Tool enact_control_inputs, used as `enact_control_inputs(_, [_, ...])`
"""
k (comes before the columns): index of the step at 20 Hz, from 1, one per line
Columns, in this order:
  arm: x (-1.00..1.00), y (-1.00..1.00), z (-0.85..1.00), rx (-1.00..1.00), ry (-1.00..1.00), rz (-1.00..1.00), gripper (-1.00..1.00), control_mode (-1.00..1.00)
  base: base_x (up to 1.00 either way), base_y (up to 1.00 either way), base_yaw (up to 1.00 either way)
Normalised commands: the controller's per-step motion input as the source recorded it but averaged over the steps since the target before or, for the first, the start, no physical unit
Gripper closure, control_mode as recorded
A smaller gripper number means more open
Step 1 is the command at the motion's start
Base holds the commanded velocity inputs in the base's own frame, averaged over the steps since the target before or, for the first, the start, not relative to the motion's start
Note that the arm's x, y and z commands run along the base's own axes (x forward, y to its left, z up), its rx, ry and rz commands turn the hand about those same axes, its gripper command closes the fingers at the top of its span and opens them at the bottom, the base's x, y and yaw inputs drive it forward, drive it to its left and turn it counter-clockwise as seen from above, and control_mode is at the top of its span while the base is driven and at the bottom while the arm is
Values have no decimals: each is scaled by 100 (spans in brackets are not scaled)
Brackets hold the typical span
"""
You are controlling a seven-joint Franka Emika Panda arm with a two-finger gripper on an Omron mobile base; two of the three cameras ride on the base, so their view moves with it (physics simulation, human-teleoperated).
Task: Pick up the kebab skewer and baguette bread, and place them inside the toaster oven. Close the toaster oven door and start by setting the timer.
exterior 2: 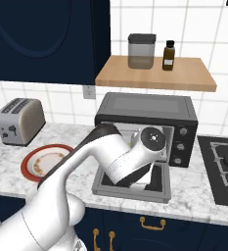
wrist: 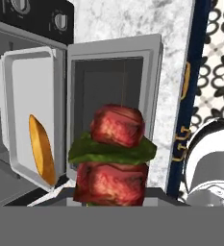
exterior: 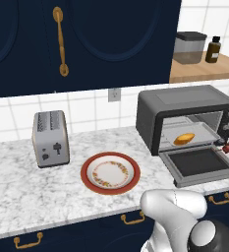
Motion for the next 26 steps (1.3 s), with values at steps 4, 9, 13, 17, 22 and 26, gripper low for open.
enact_control_inputs(4, [33, -6, 4, 0, -16, 0, 100, -100, 0, 0, 0])
enact_control_inputs(9, [34, 0, 0, 0, -17, 7, 100, -100, 0, 0, 0])
enact_control_inputs(13, [41, 0, 0, 0, -8, 14, 100, -100, 0, 0, 0])
enact_control_inputs(17, [36, 0, 0, 0, -3, -1, 100, -100, 0, 0, 0])
enact_control_inputs(22, [35, 0, 0, 0, -1, -11, 100, -100, 0, 0, 0])
enact_control_inputs(26, [49, 0, -17, 0, 0, -5, 100, -100, 0, 0, 0])
